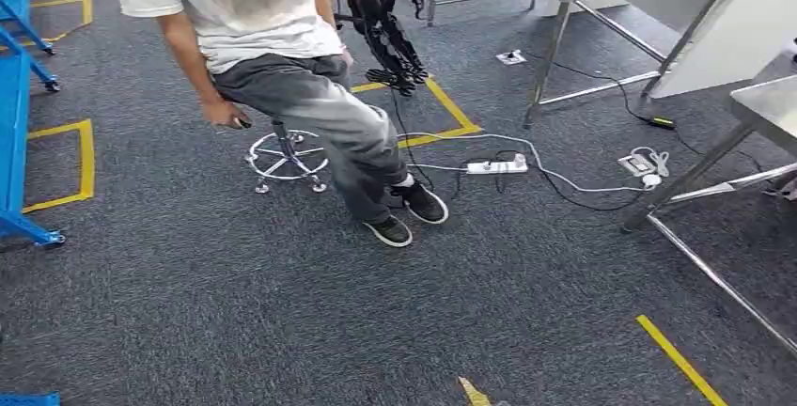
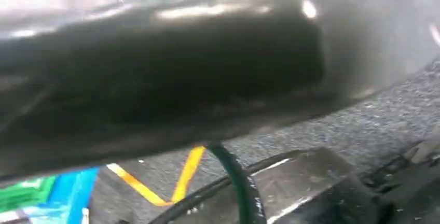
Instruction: Take the parts from the cabinet and place them on the table.
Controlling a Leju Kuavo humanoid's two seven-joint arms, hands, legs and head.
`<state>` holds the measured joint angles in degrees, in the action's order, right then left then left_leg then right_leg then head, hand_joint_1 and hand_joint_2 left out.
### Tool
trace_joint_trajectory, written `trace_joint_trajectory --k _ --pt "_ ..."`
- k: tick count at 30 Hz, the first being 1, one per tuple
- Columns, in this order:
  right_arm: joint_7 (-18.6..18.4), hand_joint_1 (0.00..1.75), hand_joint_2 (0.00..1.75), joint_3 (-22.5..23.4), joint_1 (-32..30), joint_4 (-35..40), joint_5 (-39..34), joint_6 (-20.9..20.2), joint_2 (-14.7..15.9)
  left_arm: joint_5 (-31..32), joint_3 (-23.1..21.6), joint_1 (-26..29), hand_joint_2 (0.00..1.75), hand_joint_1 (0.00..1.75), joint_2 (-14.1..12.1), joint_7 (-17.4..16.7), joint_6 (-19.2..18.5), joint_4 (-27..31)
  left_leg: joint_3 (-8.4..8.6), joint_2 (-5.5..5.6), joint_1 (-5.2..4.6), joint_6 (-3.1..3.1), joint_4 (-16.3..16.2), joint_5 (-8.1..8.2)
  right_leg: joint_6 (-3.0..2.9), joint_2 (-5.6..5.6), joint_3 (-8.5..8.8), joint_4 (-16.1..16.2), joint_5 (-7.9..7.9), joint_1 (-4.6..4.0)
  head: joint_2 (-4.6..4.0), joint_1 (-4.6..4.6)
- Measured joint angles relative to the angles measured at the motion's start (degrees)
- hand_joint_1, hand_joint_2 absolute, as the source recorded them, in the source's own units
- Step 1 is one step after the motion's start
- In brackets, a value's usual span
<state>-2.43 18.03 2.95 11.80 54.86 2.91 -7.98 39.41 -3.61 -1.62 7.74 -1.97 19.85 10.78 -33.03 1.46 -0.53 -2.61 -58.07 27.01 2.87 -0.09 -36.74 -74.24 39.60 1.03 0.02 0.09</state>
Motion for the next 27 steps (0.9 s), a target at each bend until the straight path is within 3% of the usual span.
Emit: trace_joint_trajectory --k 1,2,3,4,5,6,10,11,12,13,14,16,17,18,20,21,22,23,24,26,27 --pt "0.09 0.00 0.00 0.00 -0.28 -0.02 -0.07 -0.13 0.00 0.11 0.00 0.06 0.00 0.00 0.00 0.02 -0.07 0.00 0.11 1.01 -0.06 -0.02 -0.01 0.02 -0.07 0.02 -1.29 -1.14 -0.78 0.00 0.00 0.00" --pt "0.09 0.00 0.00 0.00 -0.47 -0.07 -0.07 -0.18 0.00 0.24 0.00 0.15 0.00 0.00 0.00 -0.45 -0.43 0.00 0.25 2.01 -0.07 0.00 -0.03 0.05 -0.23 0.10 -0.97 0.96 -3.16 0.00 0.00 -0.07" --pt "0.07 0.00 0.00 0.00 -0.55 -0.09 0.17 -0.15 0.00 0.54 0.00 0.20 0.00 0.00 0.00 -1.21 -0.91 0.00 0.38 2.82 -0.07 0.03 -0.06 0.07 -0.36 0.31 0.30 4.65 -5.84 0.01 0.00 0.00" --pt "0.05 0.00 0.00 -0.04 -0.55 -0.09 0.61 -0.13 0.00 0.81 -0.04 0.30 0.00 0.00 0.00 -2.14 -1.47 -0.02 0.52 3.70 -0.06 0.14 -0.10 0.15 -0.58 1.28 2.38 9.97 -8.94 0.03 0.00 -0.02" --pt "0.07 0.00 0.00 -0.15 -0.55 -0.09 1.12 -0.09 0.00 1.23 -0.13 0.39 0.00 0.00 0.00 -2.73 -1.77 -0.02 0.56 4.32 0.01 0.25 -0.17 0.22 -0.81 3.26 4.17 14.45 -10.98 0.07 0.00 0.02" --pt "0.07 0.00 0.00 -0.22 -0.53 -0.09 1.34 -0.09 0.00 1.34 -0.17 0.42 0.00 0.00 0.00 -2.89 -1.84 -0.02 0.54 4.48 0.09 0.29 -0.19 0.24 -0.89 4.12 4.42 15.17 -10.75 0.09 0.00 0.02" --pt "0.07 0.00 0.00 -0.22 -0.53 -0.09 1.34 -0.09 0.00 1.34 -0.18 0.44 0.00 0.00 0.00 -2.89 -1.84 -0.02 0.54 4.55 0.13 0.32 -0.18 0.25 -0.93 4.57 4.59 15.25 -10.55 0.12 0.00 0.02" --pt "0.07 0.00 0.00 -0.44 -0.50 -0.11 1.91 -0.09 0.00 1.80 -0.26 0.47 0.00 0.00 0.00 -3.19 -1.92 -0.02 0.36 4.80 0.09 0.53 -0.22 0.25 -1.03 6.43 4.79 15.38 -9.84 0.38 0.00 -0.09" --pt "0.81 0.00 0.00 -2.57 -0.20 -0.22 5.96 -0.41 0.00 2.78 -0.79 0.73 0.00 0.00 -0.17 -2.95 -1.23 -0.02 -0.45 6.71 0.71 1.80 -0.27 -0.04 -1.25 5.64 5.55 16.34 -10.07 -0.09 0.00 -0.09" --pt "1.97 0.00 0.00 -4.80 0.03 -0.22 7.47 -0.48 -0.37 3.80 -1.18 1.06 0.00 0.00 -0.46 -1.46 0.70 -0.02 -0.99 4.04 0.37 2.84 -1.48 0.94 -2.33 2.61 6.42 17.77 -10.80 0.23 0.00 -0.43" --pt "2.32 0.00 0.00 -5.22 0.02 -0.22 7.63 -0.48 -0.56 4.30 -1.44 0.89 0.00 0.00 -0.46 -1.44 0.74 -0.02 -2.63 1.52 0.40 3.19 -4.89 3.17 -2.50 1.49 6.52 17.80 -10.74 0.16 0.00 -0.79" --pt "2.56 0.00 0.00 -5.92 -0.13 -0.24 7.65 -0.50 -0.70 5.13 -2.01 0.65 0.00 0.00 -0.63 -1.44 0.72 -0.02 -6.86 -0.36 0.59 3.74 -14.06 7.45 -2.77 -0.83 6.61 17.79 -10.49 -0.03 0.00 -0.76" --pt "2.47 0.00 0.00 -6.12 -0.14 -0.24 7.61 -0.46 -0.70 5.47 -2.25 0.69 0.00 0.00 -0.63 -1.44 0.68 -0.02 -8.27 -0.71 0.77 4.00 -17.19 8.30 -2.75 -1.87 6.61 17.78 -10.39 -0.04 0.00 -0.76" --pt "2.15 0.00 0.00 -6.29 -0.04 -0.24 7.61 -0.28 -0.74 5.86 -2.54 0.80 0.00 0.00 -0.70 -1.42 0.66 -0.02 -8.27 -0.86 0.98 4.16 -17.40 7.71 -2.73 -2.63 6.66 17.78 -10.35 -0.04 0.00 -0.79" --pt "1.04 0.00 0.00 -6.79 0.32 -0.24 7.61 0.08 -1.33 6.68 -3.12 0.87 0.00 0.00 -0.87 -1.30 1.19 -0.02 -4.77 -1.51 1.25 4.30 -10.82 3.49 -2.52 -4.06 6.90 17.77 -10.13 -0.04 0.00 -0.79" --pt "0.48 0.00 0.00 -6.93 0.53 -0.24 7.56 0.11 -1.62 7.19 -3.45 0.79 0.00 0.00 -0.79 -1.73 1.53 -0.02 -1.82 -2.92 1.25 4.20 -5.39 1.03 -2.35 -4.68 7.21 17.77 -9.95 -0.04 0.00 -0.79" --pt "0.22 0.00 0.00 -6.99 0.66 -0.24 7.50 0.09 -1.92 7.67 -3.76 0.55 0.00 0.00 -0.65 -2.34 1.44 -0.02 0.51 -5.93 1.11 4.01 -1.10 -0.12 -2.04 -5.29 7.54 17.77 -9.75 -0.12 0.00 -0.83" --pt "-0.29 0.00 0.00 -7.15 0.75 -0.24 7.30 -0.02 -2.10 7.93 -4.17 0.22 0.00 0.00 -0.44 -2.58 0.92 -0.02 0.98 -7.44 0.31 3.65 0.30 0.63 -1.55 -5.79 7.56 17.42 -9.34 -0.66 0.00 -0.85" --pt "-0.74 0.00 0.00 -7.15 1.00 -0.24 7.17 -0.24 -2.32 8.07 -4.46 0.07 0.00 0.00 -0.46 -2.49 0.16 -0.02 0.68 -6.43 0.43 3.00 -0.02 0.51 -1.35 -6.40 7.67 17.57 -9.32 -0.65 0.00 -0.63" --pt "-1.31 0.00 0.00 -7.15 1.43 -0.22 6.77 -0.44 -2.58 8.31 -4.66 0.24 0.00 0.00 -0.74 -2.29 -0.59 -0.02 0.26 -5.30 0.16 2.40 -0.13 0.69 -0.85 -7.54 8.12 17.76 -9.18 -0.53 0.00 -0.72" --pt "-1.46 0.00 0.00 -7.15 1.71 -0.11 6.64 -0.55 -2.82 8.33 -4.85 0.27 0.00 0.00 -0.87 -2.29 -0.88 -0.02 0.68 -4.41 0.34 1.77 0.27 0.47 -0.20 -7.75 8.39 17.76 -8.80 -0.31 0.00 -0.81"
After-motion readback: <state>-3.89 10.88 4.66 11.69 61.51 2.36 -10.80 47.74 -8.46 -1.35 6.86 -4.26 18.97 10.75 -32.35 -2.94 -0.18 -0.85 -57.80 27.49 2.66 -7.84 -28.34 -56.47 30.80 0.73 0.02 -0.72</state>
